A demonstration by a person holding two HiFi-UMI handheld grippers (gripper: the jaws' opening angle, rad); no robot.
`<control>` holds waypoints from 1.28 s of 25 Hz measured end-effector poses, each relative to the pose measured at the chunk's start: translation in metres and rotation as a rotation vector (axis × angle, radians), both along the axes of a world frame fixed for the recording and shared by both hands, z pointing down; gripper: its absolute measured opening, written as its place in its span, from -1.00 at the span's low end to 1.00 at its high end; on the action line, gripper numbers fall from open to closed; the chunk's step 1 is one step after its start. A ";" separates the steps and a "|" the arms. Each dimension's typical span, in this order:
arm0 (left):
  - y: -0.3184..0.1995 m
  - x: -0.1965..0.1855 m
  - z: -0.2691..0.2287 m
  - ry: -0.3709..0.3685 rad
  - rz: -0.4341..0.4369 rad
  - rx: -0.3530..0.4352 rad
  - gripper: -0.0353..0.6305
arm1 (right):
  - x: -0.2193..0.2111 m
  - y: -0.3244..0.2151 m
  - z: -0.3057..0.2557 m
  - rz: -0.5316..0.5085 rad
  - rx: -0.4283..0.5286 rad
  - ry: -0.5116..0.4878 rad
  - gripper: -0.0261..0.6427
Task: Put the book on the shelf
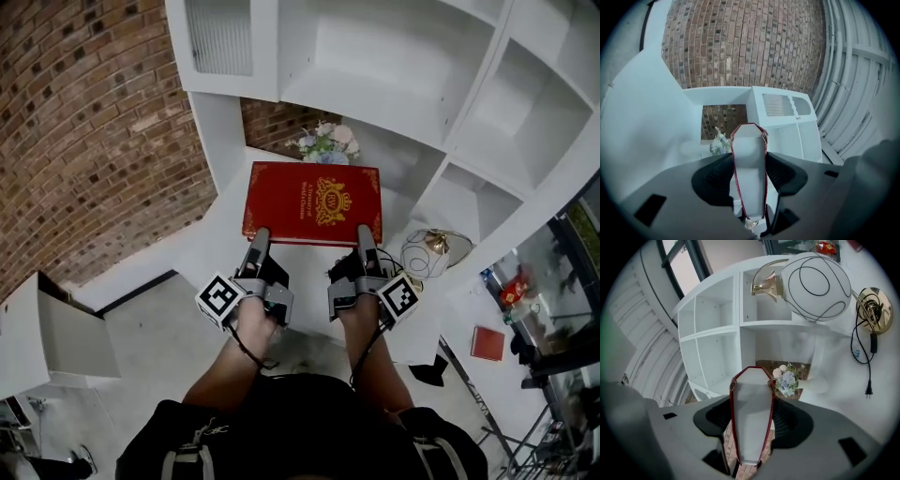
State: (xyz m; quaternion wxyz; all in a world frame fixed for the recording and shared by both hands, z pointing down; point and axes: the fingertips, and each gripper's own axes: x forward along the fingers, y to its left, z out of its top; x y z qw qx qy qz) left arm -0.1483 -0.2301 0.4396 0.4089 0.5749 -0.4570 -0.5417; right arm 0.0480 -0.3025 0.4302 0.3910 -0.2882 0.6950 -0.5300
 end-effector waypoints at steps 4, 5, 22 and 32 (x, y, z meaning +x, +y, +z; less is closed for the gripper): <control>-0.027 0.000 -0.003 -0.015 0.089 0.012 -0.21 | 0.005 -0.013 -0.001 0.081 0.012 -0.010 -0.16; -0.035 -0.001 -0.005 -0.026 0.115 0.015 -0.21 | 0.005 -0.015 -0.002 0.106 0.014 -0.017 -0.16; -0.093 -0.001 -0.053 -0.060 0.382 0.135 -0.21 | 0.011 -0.019 -0.040 0.362 0.112 -0.017 -0.17; -0.107 -0.012 -0.089 -0.062 0.367 0.208 -0.21 | 0.000 -0.038 -0.083 0.352 0.213 -0.010 -0.16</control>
